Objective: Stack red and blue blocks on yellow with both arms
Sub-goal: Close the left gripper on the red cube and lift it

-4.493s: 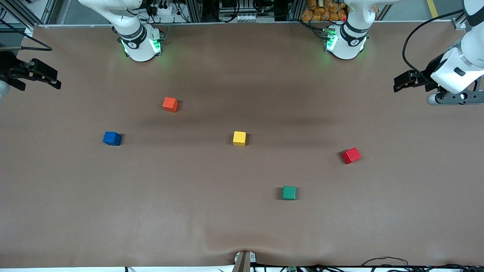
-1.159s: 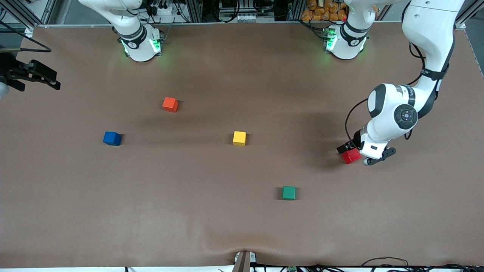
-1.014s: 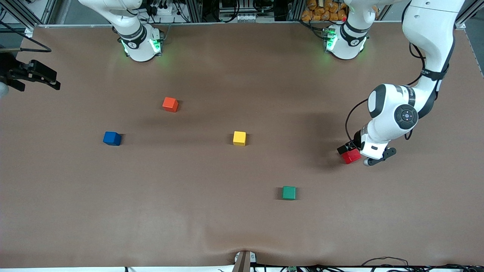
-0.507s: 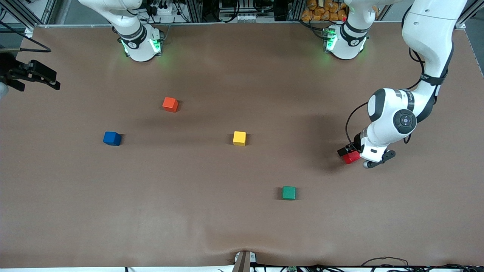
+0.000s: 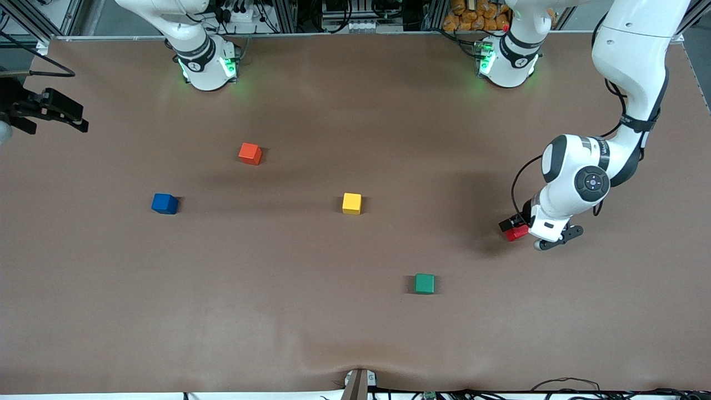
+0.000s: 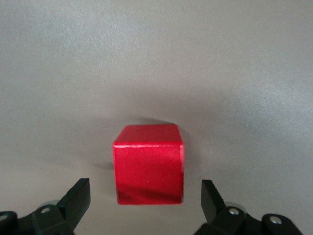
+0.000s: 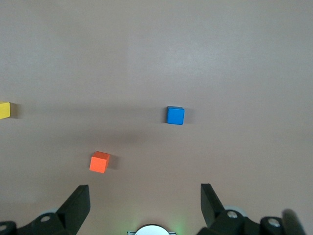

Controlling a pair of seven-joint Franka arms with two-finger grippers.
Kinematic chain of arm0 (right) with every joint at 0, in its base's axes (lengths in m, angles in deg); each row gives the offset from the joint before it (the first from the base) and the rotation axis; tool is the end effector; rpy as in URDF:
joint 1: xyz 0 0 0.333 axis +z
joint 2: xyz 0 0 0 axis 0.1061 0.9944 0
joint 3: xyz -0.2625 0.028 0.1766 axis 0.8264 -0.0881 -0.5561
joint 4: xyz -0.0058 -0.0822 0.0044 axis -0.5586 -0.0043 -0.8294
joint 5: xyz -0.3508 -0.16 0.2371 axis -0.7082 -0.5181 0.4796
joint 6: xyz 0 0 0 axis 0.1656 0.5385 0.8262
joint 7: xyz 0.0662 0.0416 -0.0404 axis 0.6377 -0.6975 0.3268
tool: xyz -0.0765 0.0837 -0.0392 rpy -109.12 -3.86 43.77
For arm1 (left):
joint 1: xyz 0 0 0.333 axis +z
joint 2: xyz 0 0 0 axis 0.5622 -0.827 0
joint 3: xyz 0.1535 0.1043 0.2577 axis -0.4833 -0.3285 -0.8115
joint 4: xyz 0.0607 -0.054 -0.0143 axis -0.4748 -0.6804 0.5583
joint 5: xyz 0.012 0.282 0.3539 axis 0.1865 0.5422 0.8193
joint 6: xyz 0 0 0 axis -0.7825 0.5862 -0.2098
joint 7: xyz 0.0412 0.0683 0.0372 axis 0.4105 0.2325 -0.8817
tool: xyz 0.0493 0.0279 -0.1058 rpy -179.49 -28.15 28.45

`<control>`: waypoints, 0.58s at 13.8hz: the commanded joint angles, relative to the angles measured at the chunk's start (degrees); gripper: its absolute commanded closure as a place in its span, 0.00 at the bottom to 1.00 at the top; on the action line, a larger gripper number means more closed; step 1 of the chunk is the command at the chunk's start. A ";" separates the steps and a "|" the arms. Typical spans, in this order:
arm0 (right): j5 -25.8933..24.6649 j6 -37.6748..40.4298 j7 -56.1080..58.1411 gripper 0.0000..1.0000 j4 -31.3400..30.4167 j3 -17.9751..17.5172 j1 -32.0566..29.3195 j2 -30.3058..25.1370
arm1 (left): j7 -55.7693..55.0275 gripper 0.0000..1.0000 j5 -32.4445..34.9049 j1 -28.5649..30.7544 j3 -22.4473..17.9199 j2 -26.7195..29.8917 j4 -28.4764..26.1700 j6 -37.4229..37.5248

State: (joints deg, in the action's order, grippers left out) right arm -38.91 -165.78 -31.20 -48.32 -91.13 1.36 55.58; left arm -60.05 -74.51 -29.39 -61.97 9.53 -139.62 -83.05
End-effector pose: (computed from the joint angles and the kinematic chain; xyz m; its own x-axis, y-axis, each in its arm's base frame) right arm 0.5915 0.0004 0.6542 0.9965 0.0338 -0.0760 0.0340 -0.9994 0.0014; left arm 0.6179 -0.0681 0.1460 0.9267 0.3736 -0.0398 0.3734 -0.9276 -0.0141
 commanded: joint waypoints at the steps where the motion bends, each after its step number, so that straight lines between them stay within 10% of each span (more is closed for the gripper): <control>1: -0.17 0.33 0.26 0.00 0.56 -0.50 -0.63 0.28 | -0.51 0.00 1.69 0.20 -0.02 -1.36 1.56 -0.30; 8: -0.26 0.41 0.26 0.00 0.56 -0.50 -0.72 0.28 | -0.52 0.12 2.83 0.20 -0.11 -2.15 1.65 -0.30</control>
State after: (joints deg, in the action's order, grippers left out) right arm -38.91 -165.78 -31.20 -48.32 -91.13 1.35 55.58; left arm -60.05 -73.25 -29.39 -62.09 8.29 -138.83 -83.05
